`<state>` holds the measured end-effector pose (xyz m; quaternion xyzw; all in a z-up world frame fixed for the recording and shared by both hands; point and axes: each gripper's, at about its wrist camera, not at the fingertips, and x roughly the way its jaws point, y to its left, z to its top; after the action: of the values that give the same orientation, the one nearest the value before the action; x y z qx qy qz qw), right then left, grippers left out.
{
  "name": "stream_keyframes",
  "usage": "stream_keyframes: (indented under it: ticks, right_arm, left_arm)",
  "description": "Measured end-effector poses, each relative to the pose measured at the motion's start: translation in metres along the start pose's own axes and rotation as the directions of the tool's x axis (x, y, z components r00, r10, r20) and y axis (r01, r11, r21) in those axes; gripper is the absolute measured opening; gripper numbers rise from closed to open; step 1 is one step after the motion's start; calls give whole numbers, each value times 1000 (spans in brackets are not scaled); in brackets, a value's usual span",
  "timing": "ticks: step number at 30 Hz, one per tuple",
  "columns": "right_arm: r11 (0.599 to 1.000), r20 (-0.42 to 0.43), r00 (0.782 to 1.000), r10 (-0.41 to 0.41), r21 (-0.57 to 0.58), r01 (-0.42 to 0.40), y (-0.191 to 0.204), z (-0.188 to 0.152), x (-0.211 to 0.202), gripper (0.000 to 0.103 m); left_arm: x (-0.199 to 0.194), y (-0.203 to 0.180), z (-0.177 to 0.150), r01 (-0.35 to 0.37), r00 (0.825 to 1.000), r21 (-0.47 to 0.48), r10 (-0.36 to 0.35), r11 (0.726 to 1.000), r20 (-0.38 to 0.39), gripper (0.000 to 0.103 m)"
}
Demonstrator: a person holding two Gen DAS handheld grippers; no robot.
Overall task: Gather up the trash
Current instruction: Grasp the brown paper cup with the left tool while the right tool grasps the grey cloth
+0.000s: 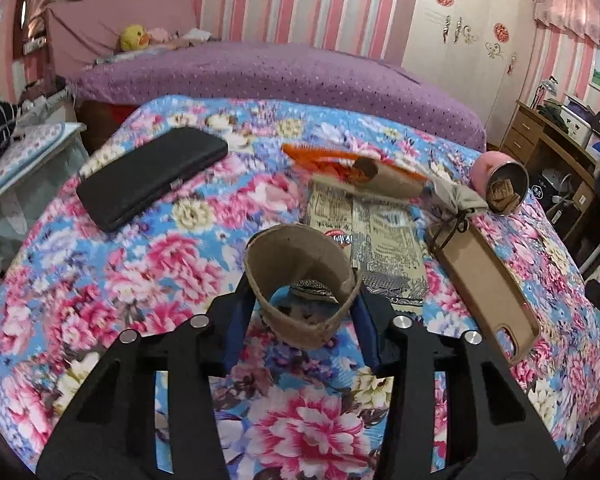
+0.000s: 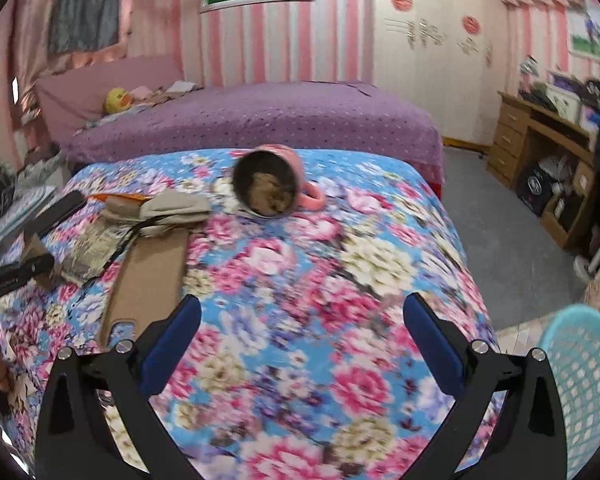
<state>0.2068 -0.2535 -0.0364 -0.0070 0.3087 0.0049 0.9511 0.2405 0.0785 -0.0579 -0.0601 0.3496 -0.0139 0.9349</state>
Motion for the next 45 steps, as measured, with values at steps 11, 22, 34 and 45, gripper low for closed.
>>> stream_keyframes:
  ticks: [11, 22, 34, 45]
  right_arm:
    - [993, -1, 997, 83, -90, -83, 77, 44, 51, 97]
    - [978, -198, 979, 56, -184, -94, 144, 64, 137, 64]
    - [970, -47, 993, 110, -211, -118, 117, 65, 80, 27]
    - [977, 17, 995, 99, -189, -94, 44, 26, 5, 25]
  left_arm:
    - [-31, 37, 19, -159, 983, -34, 162, 987, 88, 42]
    - [-33, 61, 25, -232, 968, -72, 238, 970, 82, 42]
    - [-50, 44, 27, -187, 973, -81, 196, 979, 122, 42]
    - [-59, 3, 10, -132, 983, -57, 138, 990, 119, 42]
